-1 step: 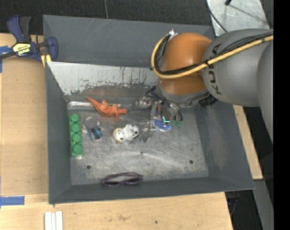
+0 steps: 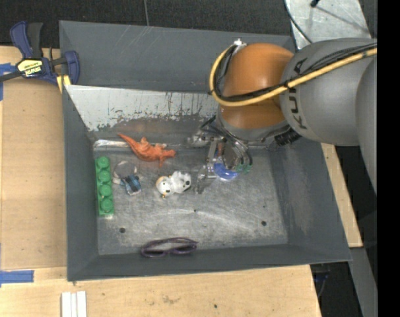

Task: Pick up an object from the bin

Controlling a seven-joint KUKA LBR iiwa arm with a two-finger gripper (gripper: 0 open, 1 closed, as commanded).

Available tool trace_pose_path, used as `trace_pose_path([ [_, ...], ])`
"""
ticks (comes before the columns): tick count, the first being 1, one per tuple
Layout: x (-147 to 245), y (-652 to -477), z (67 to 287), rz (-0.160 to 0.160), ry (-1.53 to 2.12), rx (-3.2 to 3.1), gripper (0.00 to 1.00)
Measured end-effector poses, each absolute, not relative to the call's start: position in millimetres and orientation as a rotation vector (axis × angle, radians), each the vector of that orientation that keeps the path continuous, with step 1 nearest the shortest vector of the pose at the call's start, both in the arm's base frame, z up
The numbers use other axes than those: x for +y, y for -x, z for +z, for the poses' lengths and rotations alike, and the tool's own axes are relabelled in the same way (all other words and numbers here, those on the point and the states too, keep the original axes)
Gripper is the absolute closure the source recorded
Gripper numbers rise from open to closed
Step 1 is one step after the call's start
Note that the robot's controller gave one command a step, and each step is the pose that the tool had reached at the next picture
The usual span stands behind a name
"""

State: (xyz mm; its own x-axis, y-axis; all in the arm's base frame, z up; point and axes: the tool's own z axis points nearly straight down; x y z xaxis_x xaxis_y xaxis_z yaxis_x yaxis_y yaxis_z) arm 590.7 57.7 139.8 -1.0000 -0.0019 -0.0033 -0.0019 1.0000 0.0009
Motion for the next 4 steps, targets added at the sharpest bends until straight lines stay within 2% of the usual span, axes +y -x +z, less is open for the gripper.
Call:
trace_pose_path([
  [1,97,-580.8,90,-0.002,0.481,3.096,0.00],
  [2,110,-573.2,93,0.002,0.513,3.102,0.00],
  [3,103,-578.0,123,0.000,0.417,3.105,0.00],
  [4,89,-578.7,74,0.000,0.657,3.067,0.00],
])
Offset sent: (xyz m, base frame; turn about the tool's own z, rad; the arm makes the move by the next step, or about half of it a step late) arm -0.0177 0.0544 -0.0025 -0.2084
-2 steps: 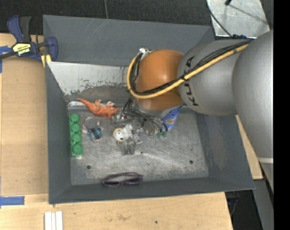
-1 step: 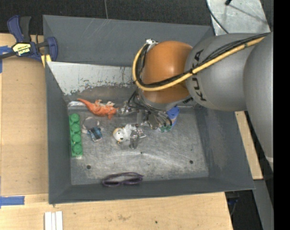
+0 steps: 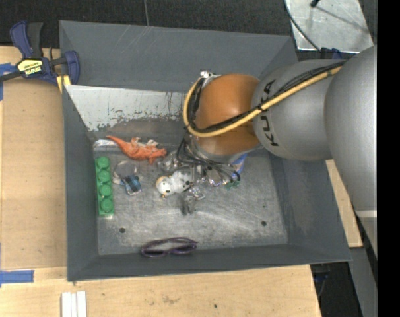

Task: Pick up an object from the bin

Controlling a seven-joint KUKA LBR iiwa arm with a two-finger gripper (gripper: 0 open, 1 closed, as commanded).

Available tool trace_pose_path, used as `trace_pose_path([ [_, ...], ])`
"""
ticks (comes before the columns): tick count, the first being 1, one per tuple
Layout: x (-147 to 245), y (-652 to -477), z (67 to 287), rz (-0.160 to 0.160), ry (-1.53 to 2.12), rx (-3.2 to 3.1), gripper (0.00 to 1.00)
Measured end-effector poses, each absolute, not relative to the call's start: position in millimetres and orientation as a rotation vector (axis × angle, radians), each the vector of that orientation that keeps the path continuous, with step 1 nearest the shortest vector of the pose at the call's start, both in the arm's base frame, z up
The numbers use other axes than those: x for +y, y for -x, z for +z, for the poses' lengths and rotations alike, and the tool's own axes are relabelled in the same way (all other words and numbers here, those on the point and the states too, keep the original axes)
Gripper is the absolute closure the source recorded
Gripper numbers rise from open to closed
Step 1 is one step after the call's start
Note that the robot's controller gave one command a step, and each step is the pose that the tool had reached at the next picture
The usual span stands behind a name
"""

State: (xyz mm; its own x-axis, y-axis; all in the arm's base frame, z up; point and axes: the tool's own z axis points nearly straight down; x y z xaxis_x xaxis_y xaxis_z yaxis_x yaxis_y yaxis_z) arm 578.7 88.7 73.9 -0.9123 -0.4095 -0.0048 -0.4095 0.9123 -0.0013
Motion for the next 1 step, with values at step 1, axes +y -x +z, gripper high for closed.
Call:
trace_pose_path([
  [1,92.8,-579.7,76.5,-0.002,0.497,3.083,1.00],
])
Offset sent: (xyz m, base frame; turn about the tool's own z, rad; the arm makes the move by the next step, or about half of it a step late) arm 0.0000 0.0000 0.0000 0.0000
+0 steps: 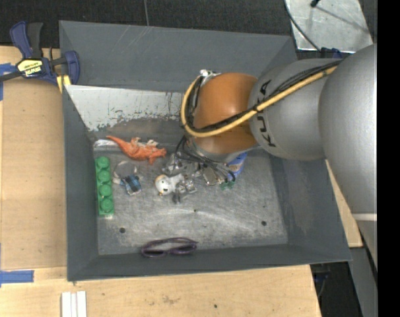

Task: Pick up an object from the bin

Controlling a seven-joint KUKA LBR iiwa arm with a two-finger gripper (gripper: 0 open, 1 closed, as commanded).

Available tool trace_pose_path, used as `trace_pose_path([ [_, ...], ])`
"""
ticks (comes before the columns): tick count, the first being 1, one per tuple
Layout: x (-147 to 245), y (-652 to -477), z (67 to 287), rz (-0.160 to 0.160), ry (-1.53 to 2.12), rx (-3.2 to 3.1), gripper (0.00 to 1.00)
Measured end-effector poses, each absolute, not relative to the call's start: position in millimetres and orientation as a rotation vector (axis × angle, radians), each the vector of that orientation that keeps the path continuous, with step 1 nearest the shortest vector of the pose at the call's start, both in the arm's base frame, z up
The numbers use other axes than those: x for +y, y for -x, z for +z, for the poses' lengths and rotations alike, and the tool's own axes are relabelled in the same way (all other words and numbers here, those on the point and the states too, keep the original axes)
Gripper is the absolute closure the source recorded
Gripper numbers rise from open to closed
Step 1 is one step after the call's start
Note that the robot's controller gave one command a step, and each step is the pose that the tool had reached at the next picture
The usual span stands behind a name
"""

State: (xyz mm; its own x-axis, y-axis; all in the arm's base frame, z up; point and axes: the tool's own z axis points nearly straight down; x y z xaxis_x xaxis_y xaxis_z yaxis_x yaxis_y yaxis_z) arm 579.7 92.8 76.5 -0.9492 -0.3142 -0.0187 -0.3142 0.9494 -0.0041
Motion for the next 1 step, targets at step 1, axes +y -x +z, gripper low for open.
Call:
trace_pose_path([
  [1,92.8,-579.7,76.4,-0.001,0.496,3.083,1.00],
])
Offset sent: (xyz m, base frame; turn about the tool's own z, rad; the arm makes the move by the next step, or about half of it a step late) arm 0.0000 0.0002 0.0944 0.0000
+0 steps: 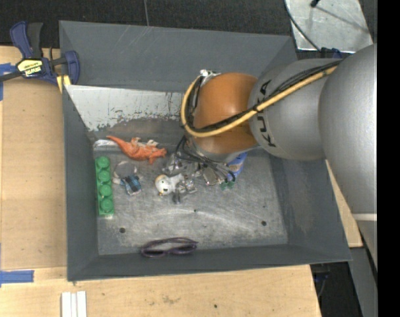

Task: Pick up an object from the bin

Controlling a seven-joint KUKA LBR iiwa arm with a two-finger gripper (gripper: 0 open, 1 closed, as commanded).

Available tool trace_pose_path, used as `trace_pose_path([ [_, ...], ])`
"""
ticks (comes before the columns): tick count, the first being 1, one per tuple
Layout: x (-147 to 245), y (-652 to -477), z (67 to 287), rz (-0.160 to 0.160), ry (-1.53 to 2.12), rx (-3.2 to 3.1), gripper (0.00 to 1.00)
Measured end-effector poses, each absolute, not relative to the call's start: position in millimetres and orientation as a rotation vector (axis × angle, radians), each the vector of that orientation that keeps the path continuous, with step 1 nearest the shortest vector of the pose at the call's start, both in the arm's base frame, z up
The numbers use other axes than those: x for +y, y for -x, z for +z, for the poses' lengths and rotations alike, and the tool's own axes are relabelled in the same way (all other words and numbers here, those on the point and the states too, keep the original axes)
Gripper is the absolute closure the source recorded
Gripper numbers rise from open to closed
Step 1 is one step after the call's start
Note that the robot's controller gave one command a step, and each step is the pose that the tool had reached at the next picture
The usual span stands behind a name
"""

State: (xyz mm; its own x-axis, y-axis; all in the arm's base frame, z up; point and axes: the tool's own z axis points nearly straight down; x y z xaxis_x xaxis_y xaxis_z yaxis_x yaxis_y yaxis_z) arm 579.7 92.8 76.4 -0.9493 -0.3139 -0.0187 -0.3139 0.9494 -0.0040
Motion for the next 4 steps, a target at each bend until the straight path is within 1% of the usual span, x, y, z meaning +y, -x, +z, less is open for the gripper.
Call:
trace_pose_path([
  [1,93,-577.5,80,-0.001,0.499,3.090,1.00],
  [2,93,-574.9,98,0.000,0.501,3.104,1.00],
  [3,93,-577.7,112,0.000,0.500,3.096,1.00],
  [4,93,-575.8,125,0.000,0.501,3.103,1.00],
])
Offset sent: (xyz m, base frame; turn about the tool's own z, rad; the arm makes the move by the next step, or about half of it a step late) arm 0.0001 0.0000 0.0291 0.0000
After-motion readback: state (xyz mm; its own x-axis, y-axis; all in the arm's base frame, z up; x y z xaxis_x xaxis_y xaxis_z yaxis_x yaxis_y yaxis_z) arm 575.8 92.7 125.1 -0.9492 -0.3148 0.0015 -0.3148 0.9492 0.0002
